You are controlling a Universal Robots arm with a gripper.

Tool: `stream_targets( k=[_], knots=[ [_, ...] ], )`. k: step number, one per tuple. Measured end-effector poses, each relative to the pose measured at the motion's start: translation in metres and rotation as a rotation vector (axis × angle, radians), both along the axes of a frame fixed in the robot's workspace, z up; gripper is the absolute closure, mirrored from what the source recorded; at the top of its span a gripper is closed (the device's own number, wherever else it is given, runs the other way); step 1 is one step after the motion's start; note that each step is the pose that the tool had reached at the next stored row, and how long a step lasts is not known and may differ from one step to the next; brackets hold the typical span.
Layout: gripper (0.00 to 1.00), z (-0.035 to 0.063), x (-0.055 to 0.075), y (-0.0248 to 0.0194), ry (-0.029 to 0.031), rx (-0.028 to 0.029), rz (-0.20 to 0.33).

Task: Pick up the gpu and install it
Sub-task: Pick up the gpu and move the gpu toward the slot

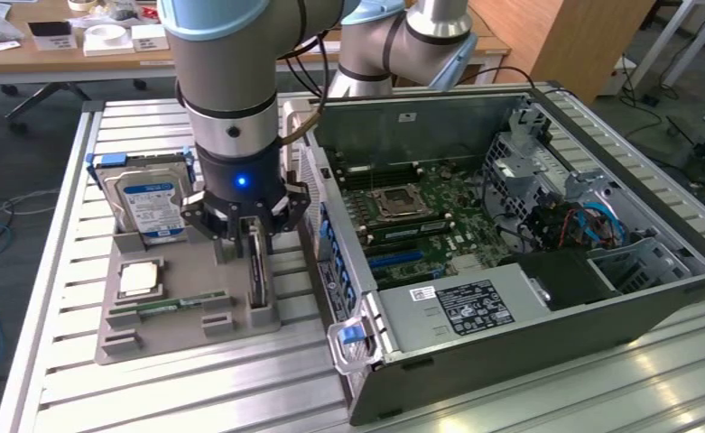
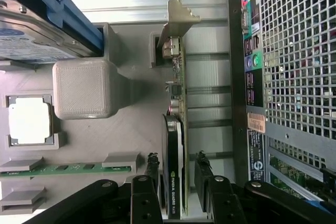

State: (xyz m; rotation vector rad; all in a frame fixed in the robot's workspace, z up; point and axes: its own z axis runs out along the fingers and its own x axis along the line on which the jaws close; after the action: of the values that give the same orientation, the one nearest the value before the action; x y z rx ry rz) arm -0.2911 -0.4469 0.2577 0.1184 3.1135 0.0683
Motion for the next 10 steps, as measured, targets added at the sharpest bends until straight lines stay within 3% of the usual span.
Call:
stream_targets(
  k=[10],
  knots=[
    [0.58,-0.0072,-0.0001,0.0010,0.0001,0.0034,0.000]
  ],
)
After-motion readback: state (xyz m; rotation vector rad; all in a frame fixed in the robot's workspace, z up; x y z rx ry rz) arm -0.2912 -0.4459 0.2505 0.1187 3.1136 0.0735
